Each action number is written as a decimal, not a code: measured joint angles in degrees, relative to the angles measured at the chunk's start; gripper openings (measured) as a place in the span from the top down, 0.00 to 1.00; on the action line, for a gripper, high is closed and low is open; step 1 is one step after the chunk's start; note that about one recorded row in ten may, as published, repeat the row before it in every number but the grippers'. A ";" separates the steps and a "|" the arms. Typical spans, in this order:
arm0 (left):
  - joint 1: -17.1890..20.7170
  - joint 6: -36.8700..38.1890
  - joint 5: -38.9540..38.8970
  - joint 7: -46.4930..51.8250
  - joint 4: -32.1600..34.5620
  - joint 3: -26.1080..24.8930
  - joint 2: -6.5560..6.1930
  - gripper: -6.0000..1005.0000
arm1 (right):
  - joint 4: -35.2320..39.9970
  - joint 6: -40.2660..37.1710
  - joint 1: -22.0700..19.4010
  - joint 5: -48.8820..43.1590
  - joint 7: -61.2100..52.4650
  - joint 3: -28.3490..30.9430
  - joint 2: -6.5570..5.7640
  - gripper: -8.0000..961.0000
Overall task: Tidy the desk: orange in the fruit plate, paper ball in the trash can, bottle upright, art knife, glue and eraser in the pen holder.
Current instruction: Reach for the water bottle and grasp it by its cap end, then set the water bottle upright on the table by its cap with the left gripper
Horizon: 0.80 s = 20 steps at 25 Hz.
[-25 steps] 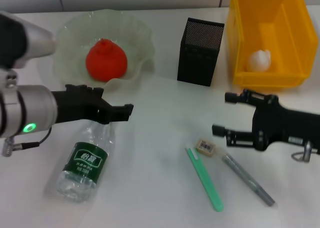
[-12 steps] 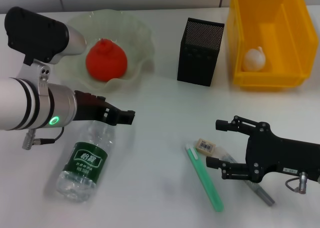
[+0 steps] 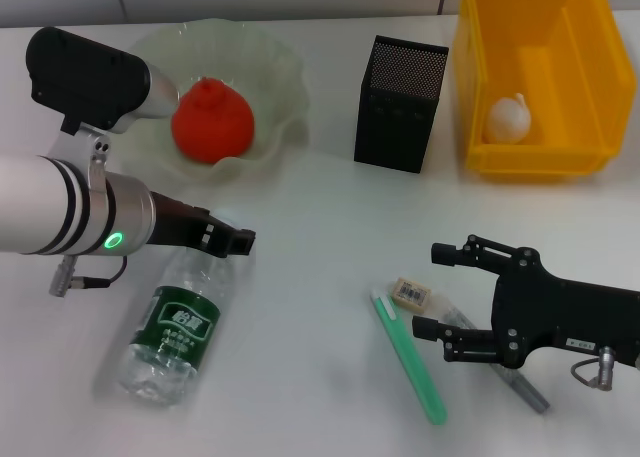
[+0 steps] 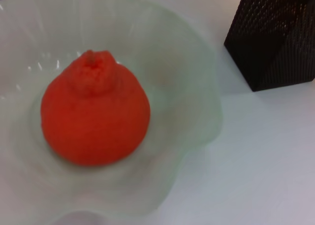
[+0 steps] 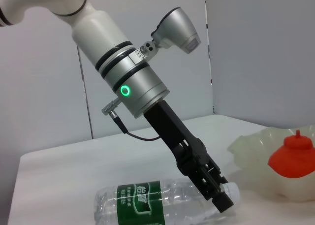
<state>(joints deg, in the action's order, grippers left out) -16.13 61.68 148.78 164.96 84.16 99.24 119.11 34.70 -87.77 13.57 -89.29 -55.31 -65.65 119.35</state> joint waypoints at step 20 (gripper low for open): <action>6.88 -0.36 -26.27 -38.38 1.55 -12.84 -0.41 0.56 | -0.03 0.07 0.30 -0.10 -2.47 0.10 -0.08 0.11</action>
<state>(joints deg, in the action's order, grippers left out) -9.25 61.32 122.50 126.58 85.71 86.40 118.69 34.67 -87.70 13.88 -89.39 -57.78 -65.55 119.27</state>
